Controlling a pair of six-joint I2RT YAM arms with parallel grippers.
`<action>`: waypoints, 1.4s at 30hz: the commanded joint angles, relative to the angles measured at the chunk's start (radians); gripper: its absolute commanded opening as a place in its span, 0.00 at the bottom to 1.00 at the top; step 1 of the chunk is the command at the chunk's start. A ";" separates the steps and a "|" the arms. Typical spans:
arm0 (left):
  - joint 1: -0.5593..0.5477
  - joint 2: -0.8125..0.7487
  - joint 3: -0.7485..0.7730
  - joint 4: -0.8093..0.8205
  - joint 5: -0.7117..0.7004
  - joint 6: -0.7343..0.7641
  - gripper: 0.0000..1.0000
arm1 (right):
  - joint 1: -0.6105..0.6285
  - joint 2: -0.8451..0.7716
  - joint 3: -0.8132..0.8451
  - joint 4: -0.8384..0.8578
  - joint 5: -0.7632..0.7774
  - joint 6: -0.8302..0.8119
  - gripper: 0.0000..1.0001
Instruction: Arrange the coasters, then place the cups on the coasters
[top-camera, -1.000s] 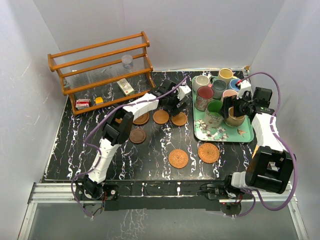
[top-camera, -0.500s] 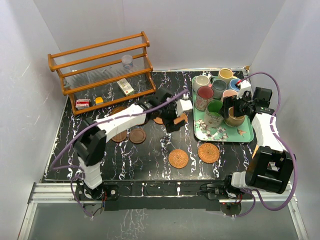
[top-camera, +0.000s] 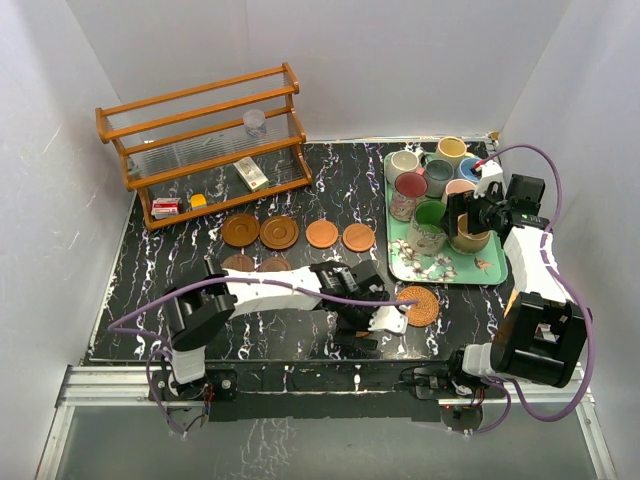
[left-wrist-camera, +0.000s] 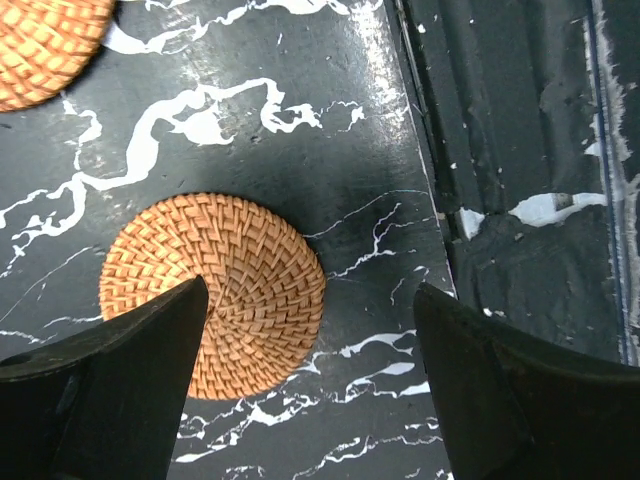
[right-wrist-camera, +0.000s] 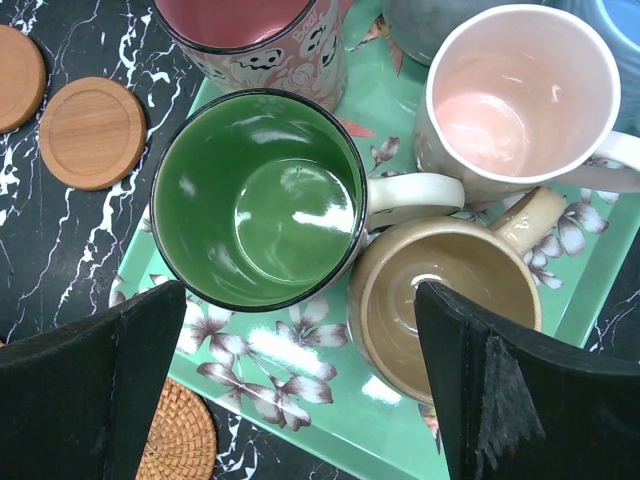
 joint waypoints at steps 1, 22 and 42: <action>-0.005 0.025 0.022 -0.013 -0.009 0.050 0.81 | -0.008 -0.018 -0.003 0.034 0.006 -0.006 0.98; 0.030 0.053 0.071 0.029 -0.036 0.043 0.63 | -0.008 0.012 0.011 0.006 -0.001 -0.015 0.98; 0.139 0.090 -0.022 0.003 -0.050 0.065 0.53 | -0.008 0.010 0.010 0.008 -0.002 -0.016 0.98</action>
